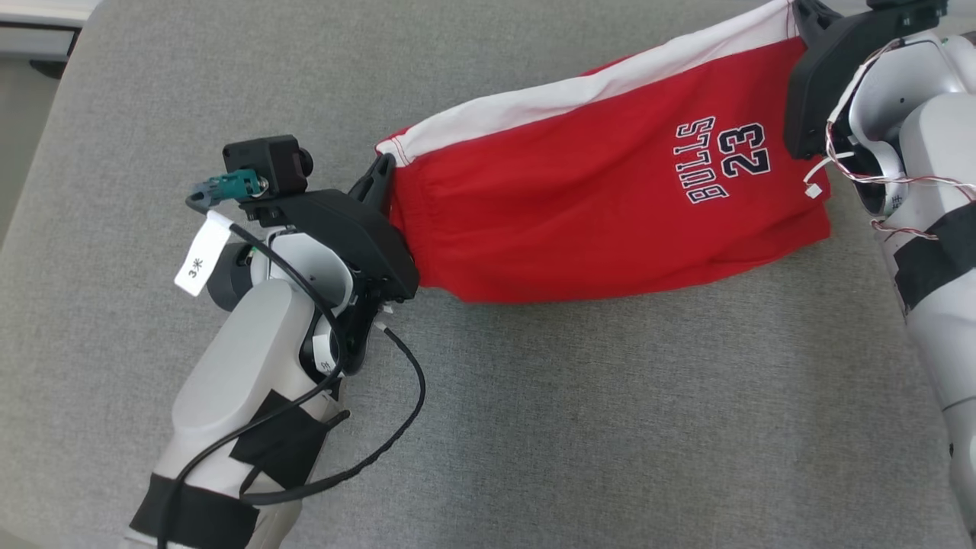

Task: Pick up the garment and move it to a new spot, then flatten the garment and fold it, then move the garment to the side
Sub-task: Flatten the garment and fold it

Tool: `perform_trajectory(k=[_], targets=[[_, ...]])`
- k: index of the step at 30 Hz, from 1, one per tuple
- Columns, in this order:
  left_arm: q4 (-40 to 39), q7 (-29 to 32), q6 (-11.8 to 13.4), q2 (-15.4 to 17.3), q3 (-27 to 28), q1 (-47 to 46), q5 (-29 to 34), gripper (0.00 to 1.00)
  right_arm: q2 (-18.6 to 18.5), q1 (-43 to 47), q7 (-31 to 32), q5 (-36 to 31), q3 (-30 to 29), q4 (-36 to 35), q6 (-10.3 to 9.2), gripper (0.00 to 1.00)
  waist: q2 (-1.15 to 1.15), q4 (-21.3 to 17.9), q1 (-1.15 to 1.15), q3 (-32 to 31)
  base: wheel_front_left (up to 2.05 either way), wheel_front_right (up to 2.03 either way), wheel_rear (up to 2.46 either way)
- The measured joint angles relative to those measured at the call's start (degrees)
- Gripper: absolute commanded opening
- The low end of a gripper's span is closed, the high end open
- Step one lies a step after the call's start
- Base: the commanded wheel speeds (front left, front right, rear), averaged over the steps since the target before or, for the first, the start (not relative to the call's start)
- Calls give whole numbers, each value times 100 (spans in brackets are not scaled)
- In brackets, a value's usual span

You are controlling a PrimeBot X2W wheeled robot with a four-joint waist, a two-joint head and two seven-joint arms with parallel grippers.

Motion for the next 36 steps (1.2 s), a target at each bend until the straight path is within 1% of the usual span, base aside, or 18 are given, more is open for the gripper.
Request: perform_trajectory(k=[3,4,5,6,10,19,24,28,36], targets=[[144,-137,0,-1,-64,-59,-86,0,62,-78,-127,-23,27,236,-4,0,0,40,0,40,0,0,0],[183,-166,0,0,-101,-62,-144,28,85,-83,-154,-23,26,312,-25,0,0,47,0,50,0,0,0],[202,-177,0,3,-136,-63,-189,47,107,-83,-156,-23,27,363,-46,43,0,50,0,63,0,0,0],[220,-186,0,3,-185,-73,-203,100,126,-87,-177,-23,30,410,-47,100,0,51,0,80,0,0,0],[324,-322,0,-4,-392,-231,-268,100,190,-100,-293,-24,53,687,-53,100,0,46,0,134,0,0,0],[673,-820,1,-15,-421,-469,-221,100,253,-217,-731,-23,55,1020,-45,100,0,-10,0,2,0,0,0],[949,-1082,0,-11,-463,-559,29,100,231,-175,-985,-23,54,1182,-35,100,0,-40,-1,-176,0,0,0],[1133,-1154,-20,80,-661,-478,201,100,222,41,-1135,-11,14,1334,-21,100,0,-74,-1,-392,0,0,0],[1290,-1323,-327,349,-979,140,353,100,293,711,-1347,44,14,1630,-18,100,-1,-178,-1,-953,0,0,0]])
